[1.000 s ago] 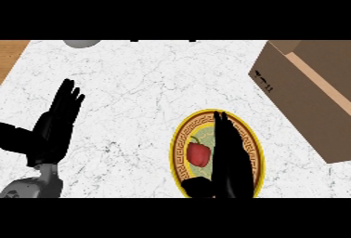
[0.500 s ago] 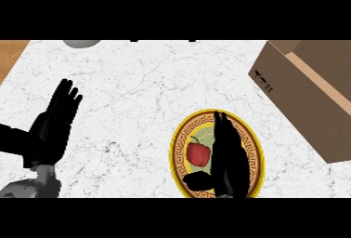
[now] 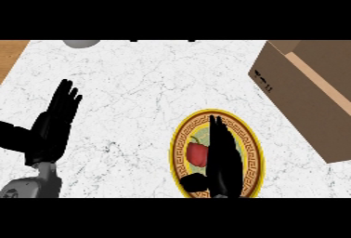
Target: Pick the bell pepper from the plate and place it in the cardboard box
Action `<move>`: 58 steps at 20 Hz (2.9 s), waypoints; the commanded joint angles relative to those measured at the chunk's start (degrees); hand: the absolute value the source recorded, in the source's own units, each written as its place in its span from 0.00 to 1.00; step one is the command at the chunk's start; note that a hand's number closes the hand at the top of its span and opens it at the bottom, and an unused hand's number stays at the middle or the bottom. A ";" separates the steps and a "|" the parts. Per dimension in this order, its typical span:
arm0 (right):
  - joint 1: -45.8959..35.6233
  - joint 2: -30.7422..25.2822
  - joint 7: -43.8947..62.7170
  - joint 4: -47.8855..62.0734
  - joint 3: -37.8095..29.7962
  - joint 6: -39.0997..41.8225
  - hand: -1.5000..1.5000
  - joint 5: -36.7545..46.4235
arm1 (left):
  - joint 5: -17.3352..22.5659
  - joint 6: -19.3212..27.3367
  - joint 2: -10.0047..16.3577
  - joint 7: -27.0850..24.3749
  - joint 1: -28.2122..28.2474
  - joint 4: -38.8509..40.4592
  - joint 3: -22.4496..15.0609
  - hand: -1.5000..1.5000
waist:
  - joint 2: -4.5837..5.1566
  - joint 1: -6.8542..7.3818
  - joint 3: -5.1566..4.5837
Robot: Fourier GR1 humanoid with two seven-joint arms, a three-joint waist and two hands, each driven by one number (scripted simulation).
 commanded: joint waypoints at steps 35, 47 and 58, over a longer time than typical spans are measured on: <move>-6.07 -4.79 -20.30 5.82 15.00 10.02 1.00 3.99 | -4.17 -2.00 -4.10 3.08 0.87 -3.97 0.45 0.50 | 0.02 1.68 0.00; -7.61 -16.44 -24.93 -27.25 15.90 29.40 1.00 3.47 | -3.81 -1.78 -3.58 4.57 2.03 -5.30 2.25 0.50 | -0.23 -0.41 -0.01; -14.63 -5.04 -12.17 -35.43 -4.00 29.78 1.00 6.41 | -4.59 -1.87 -4.91 1.70 -1.01 -0.55 2.01 0.50 | -0.03 -0.59 -0.05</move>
